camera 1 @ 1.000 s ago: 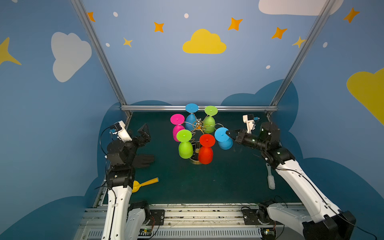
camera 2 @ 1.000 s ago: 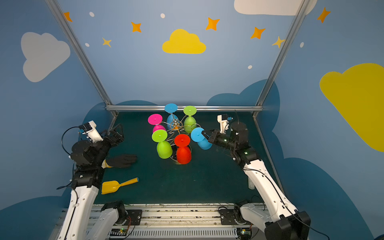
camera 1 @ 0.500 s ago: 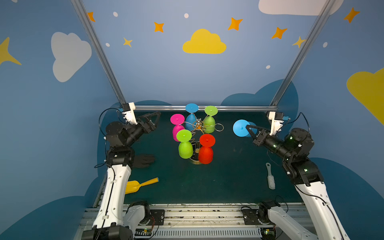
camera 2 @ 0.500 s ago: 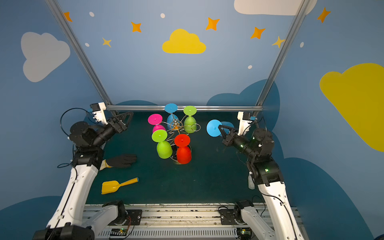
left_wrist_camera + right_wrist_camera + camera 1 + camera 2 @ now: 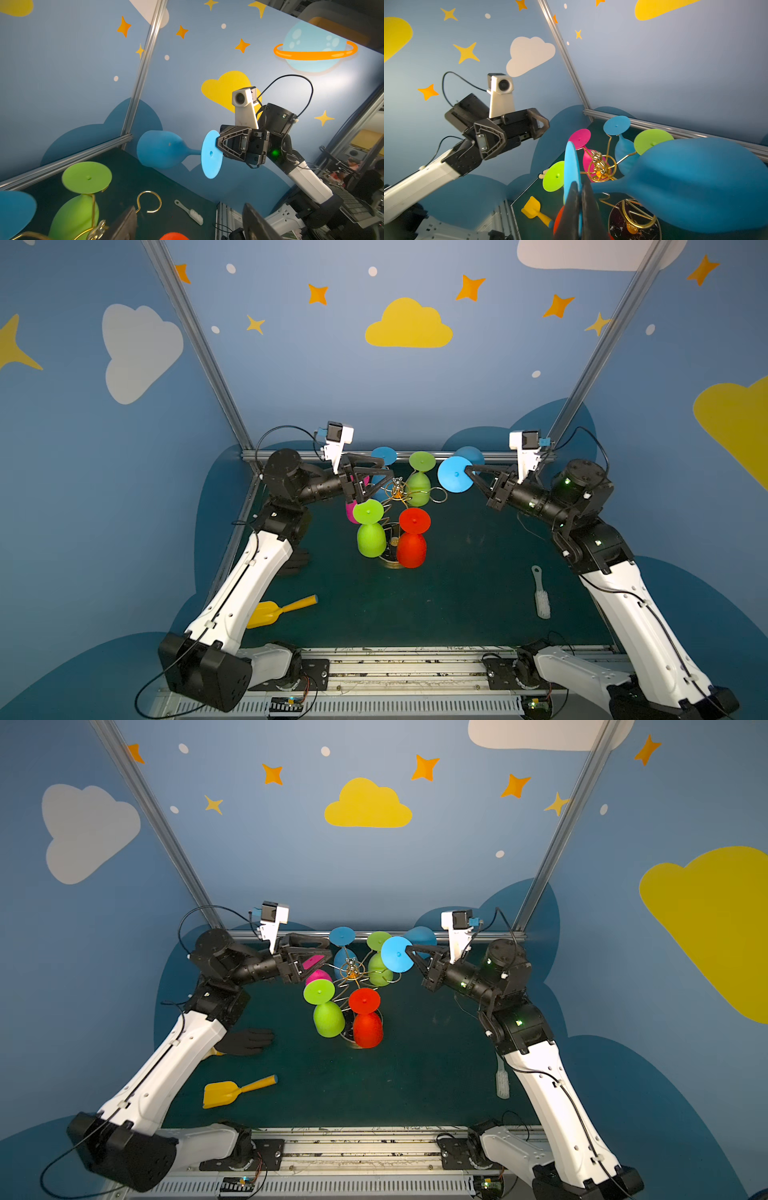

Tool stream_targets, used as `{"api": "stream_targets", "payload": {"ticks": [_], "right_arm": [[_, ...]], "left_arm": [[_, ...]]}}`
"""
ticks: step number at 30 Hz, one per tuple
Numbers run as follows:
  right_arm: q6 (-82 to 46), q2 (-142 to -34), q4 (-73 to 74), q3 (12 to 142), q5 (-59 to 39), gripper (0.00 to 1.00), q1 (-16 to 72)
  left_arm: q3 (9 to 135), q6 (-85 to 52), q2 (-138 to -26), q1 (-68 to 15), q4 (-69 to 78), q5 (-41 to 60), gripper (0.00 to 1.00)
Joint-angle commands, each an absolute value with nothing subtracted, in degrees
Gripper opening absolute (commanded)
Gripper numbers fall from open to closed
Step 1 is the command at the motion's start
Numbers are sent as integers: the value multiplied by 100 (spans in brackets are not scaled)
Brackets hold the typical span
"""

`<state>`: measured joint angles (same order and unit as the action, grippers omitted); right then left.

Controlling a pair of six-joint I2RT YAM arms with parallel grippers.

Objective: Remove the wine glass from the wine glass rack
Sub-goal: 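Carry the blue glass toward the left gripper while the left gripper reaches to it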

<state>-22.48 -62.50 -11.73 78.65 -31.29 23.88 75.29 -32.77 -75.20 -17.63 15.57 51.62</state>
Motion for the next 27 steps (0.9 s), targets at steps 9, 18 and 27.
{"api": "stream_targets", "payload": {"ticks": [9, 18, 27], "right_arm": [[-2209, -6752, -382, 8147, -3369, 0, 3107], [-2140, -6926, -207, 8209, -3309, 0, 3227], [-2106, -7008, -61, 8147, -3317, 0, 3234]], "left_arm": [[8131, -3489, -8351, -2414, 2506, 5650, 76], [8251, -3931, -8628, -2575, 2904, 6016, 48], [8110, -4261, -8596, -2579, 3221, 5995, 32]]}}
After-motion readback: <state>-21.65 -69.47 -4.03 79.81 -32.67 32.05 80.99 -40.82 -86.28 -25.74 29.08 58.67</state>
